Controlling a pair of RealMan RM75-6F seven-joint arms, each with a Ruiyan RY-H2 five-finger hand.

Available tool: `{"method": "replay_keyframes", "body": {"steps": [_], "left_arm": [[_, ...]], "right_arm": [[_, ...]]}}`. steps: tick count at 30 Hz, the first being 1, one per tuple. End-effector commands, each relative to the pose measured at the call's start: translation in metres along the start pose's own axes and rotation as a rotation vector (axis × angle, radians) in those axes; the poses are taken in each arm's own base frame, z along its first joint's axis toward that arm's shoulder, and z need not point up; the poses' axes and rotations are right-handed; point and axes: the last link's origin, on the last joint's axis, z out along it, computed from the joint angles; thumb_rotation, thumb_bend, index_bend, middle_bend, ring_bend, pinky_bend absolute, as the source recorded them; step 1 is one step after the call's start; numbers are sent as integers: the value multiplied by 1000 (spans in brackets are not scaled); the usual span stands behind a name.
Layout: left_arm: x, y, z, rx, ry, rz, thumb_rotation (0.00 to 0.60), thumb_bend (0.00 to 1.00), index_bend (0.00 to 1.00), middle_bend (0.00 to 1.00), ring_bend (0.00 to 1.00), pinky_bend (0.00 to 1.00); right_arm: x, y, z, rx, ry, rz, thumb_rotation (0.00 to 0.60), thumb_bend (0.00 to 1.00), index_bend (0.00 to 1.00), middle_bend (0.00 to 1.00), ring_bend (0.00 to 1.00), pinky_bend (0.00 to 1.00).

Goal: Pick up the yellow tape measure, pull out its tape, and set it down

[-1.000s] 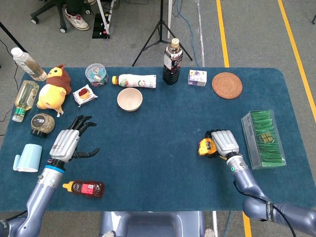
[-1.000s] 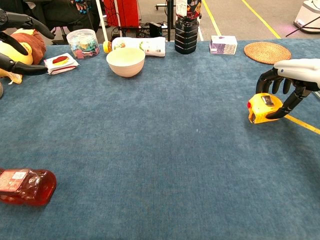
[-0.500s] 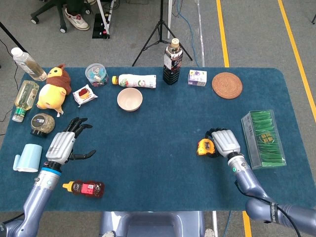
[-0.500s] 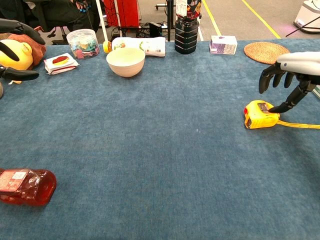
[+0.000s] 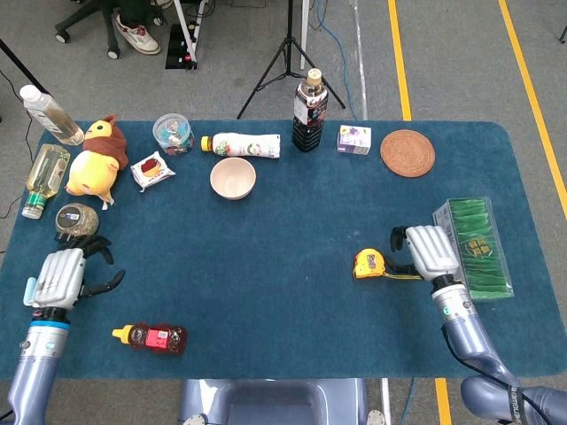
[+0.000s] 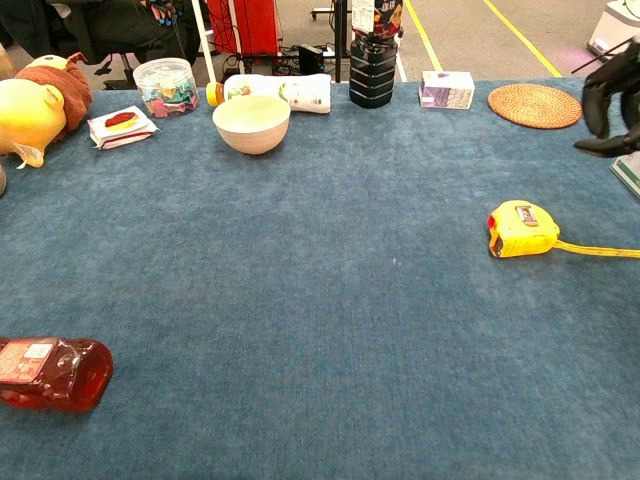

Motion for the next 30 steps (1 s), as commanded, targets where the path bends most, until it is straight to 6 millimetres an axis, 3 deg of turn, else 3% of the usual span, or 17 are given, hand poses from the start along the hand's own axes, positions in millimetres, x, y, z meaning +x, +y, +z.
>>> {"method": "replay_keyframes", "body": {"steps": [1, 7, 13, 24, 30], "left_arm": [[9, -20, -12, 42, 48, 33, 541, 239, 554, 362, 259, 266], [25, -53, -29, 120, 153, 69, 539, 239, 557, 370, 266, 275], [32, -72, -46, 174, 187, 104, 544, 239, 557, 373, 266, 280], [30, -85, -68, 243, 144, 130, 543, 239, 557, 373, 270, 280], [24, -80, -69, 210, 111, 119, 546, 239, 557, 373, 269, 280]], "right_arm": [[6, 12, -15, -25, 53, -14, 514, 353, 621, 595, 658, 663], [11, 34, -36, -100, 139, 8, 514, 367, 632, 598, 655, 664], [14, 50, -55, -163, 161, -11, 517, 368, 632, 598, 653, 660], [15, 74, -92, -252, 154, 18, 515, 366, 631, 597, 629, 588], [14, 81, -109, -267, 164, 30, 512, 364, 632, 598, 629, 589]]}}
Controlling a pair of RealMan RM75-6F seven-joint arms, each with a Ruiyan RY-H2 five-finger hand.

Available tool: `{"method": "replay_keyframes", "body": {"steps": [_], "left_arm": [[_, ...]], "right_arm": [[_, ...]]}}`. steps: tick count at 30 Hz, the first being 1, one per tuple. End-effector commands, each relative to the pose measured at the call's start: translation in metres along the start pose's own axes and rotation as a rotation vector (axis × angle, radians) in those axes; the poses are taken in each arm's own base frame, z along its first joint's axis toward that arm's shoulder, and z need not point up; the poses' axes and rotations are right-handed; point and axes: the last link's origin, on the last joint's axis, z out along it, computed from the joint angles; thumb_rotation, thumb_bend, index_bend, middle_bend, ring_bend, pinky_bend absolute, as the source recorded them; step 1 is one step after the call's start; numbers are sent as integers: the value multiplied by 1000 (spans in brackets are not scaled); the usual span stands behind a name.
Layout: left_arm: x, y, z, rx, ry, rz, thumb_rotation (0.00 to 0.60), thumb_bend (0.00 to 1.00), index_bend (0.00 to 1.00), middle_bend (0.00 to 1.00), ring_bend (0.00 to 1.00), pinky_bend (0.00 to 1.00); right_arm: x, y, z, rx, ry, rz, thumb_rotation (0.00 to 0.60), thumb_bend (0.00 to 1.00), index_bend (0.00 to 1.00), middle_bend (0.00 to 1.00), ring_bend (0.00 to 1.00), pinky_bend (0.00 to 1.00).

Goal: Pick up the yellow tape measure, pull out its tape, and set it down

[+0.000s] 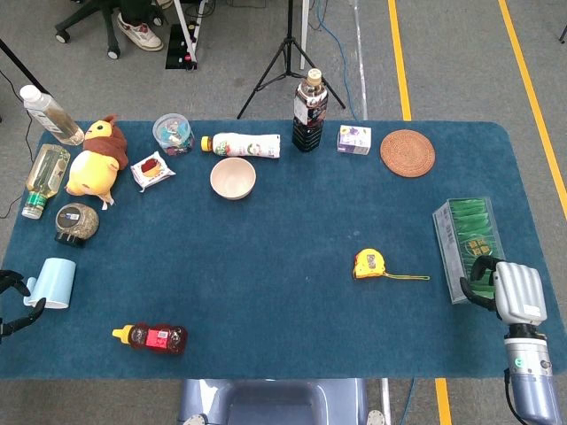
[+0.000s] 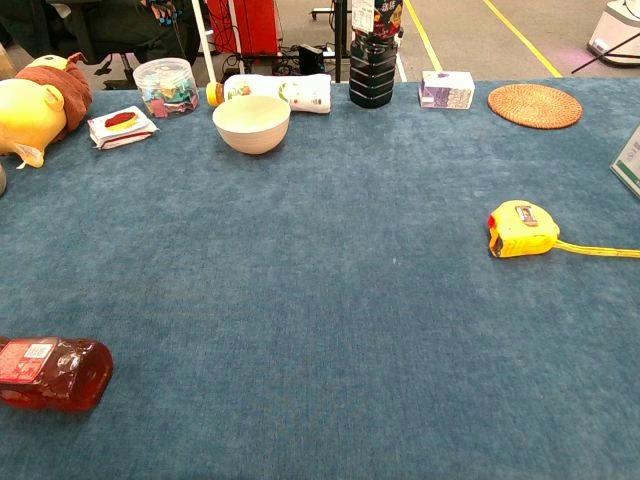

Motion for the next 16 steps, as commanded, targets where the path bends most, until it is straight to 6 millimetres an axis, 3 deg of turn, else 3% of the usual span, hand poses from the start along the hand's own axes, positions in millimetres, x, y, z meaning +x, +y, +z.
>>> {"method": "replay_keyframes", "body": {"steps": [1, 16], "left_arm": [[-1, 5, 0, -19, -5, -7, 547, 239, 557, 373, 269, 281], [-10, 40, 11, -141, -45, -58, 540, 238, 556, 373, 270, 280]], "right_arm": [[1, 4, -5, -4, 3, 2, 514, 364, 632, 597, 629, 589], [6, 6, -15, 1, 29, 16, 515, 364, 635, 605, 629, 590]]}}
